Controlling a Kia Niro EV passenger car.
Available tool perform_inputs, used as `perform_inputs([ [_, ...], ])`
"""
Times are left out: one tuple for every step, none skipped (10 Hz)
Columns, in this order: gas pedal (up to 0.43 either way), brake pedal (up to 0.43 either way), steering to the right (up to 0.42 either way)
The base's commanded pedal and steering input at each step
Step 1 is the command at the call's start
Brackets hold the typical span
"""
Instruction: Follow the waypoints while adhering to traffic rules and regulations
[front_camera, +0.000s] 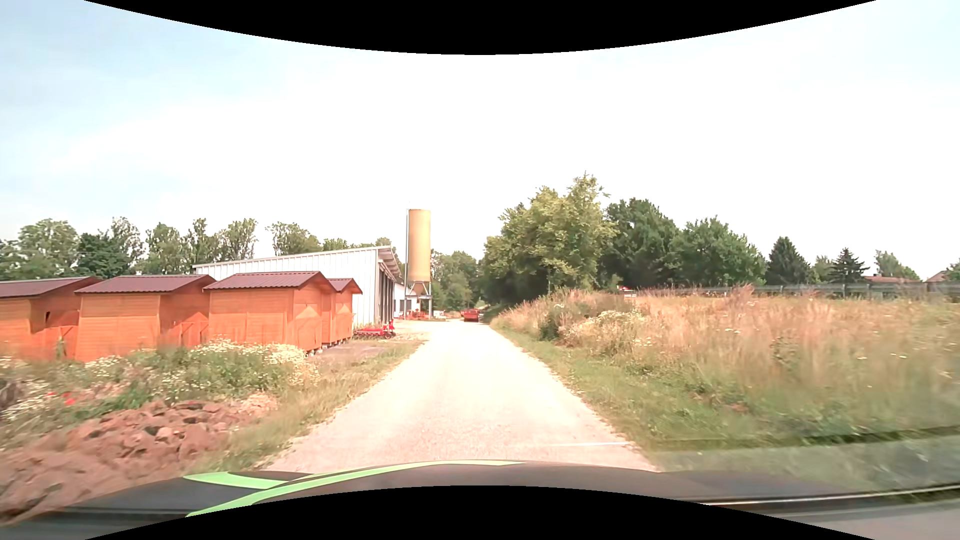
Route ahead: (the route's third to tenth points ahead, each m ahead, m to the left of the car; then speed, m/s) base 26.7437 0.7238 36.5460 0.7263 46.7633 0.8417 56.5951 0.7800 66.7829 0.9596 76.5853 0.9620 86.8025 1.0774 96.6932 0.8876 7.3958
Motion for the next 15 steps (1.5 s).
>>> perform_inputs([
  [0.087,0.0,-0.004],
  [0.087,0.0,-0.004],
  [0.087,0.0,-0.004],
  [0.087,0.0,-0.004],
  [0.087,0.0,-0.004],
  [0.087,0.0,-0.004],
  [0.087,0.0,-0.004],
  [0.087,0.0,-0.004],
  [0.087,0.0,-0.004],
  [0.087,0.0,-0.004],
  [0.087,0.0,-0.004],
  [0.087,0.0,-0.005],
  [0.087,0.0,-0.004],
  [0.047,0.0,-0.005],
  [0.02,0.0,-0.005],
])
